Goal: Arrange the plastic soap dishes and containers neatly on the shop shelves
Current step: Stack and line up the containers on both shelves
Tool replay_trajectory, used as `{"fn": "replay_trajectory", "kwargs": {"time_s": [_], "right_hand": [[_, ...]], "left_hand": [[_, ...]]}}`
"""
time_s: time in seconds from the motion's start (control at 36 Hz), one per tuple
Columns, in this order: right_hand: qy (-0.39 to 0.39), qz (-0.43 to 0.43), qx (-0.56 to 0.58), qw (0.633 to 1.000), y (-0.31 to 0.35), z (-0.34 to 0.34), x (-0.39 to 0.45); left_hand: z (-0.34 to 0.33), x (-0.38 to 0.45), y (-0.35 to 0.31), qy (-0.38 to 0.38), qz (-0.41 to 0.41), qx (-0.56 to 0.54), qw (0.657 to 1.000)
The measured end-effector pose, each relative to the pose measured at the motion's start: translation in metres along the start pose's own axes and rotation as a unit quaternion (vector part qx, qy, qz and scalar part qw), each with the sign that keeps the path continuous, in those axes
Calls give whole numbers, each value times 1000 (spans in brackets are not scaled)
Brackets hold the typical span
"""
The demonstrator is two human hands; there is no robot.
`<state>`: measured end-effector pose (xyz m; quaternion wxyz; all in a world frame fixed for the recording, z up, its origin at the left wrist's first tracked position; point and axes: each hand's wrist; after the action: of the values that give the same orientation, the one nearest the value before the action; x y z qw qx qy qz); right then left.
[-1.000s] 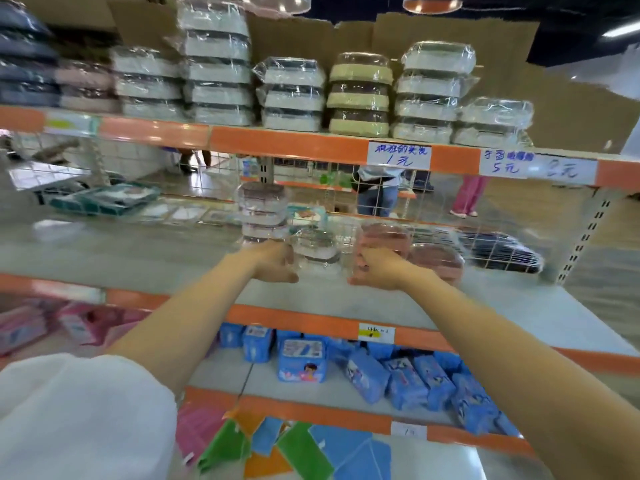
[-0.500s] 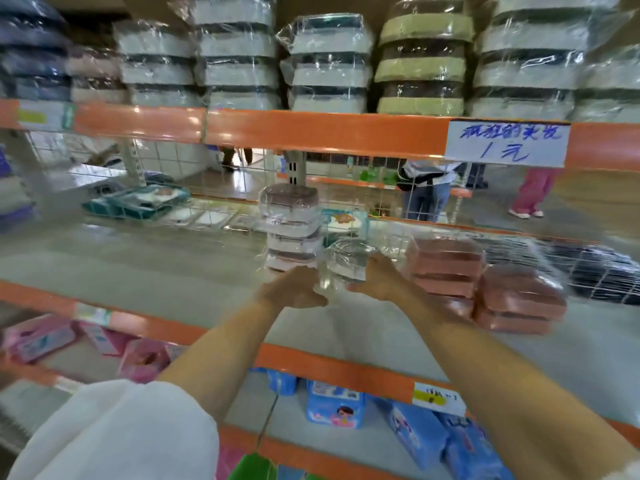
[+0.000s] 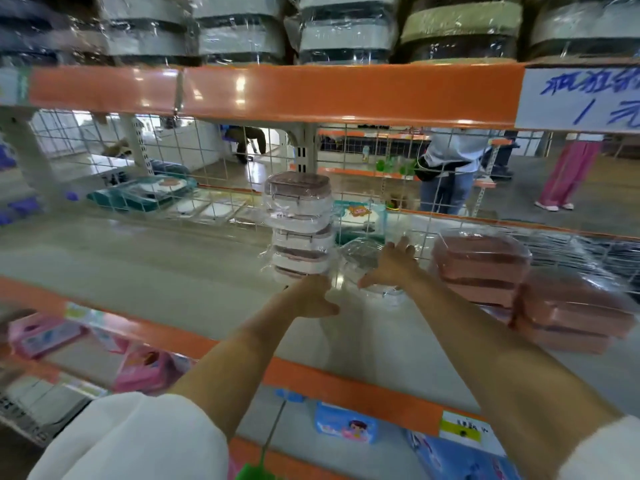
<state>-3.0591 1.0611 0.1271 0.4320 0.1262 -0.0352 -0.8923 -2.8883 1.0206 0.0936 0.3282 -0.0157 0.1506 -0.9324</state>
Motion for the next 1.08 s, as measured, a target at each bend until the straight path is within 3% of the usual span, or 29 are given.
{"fn": "replay_trajectory", "kwargs": {"time_s": [0.22,0.36,0.61,0.75,0.97,1.08], "right_hand": [[-97,26,-6,995,-9,50,-15],[-90,18,4,996,-21,64,-9],[-122,6,10,993,-45,72,-19],[-121,7,3,993,-51,83,-32],[-118,3,4,993,-58,85,-63],[-89,4,-7,996,-65,79,-89]], "left_hand": [[3,16,-20,-15,-25,-20,999],[-4,46,-36,-28,-46,-19,998],[-26,83,-35,-8,-52,83,995],[-25,73,-43,-14,-49,163,985],[-19,33,-56,-20,-53,192,980],[-16,9,-60,64,-47,125,989]]}}
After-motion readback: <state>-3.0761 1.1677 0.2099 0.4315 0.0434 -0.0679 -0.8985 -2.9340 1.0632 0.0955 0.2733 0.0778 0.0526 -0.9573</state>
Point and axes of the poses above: each hand's wrist, its own x-axis towards the middle knuckle, its own z-axis out of the back of the hand, y = z × x, and after that the axes turned 13 degrees about -z, right-handed
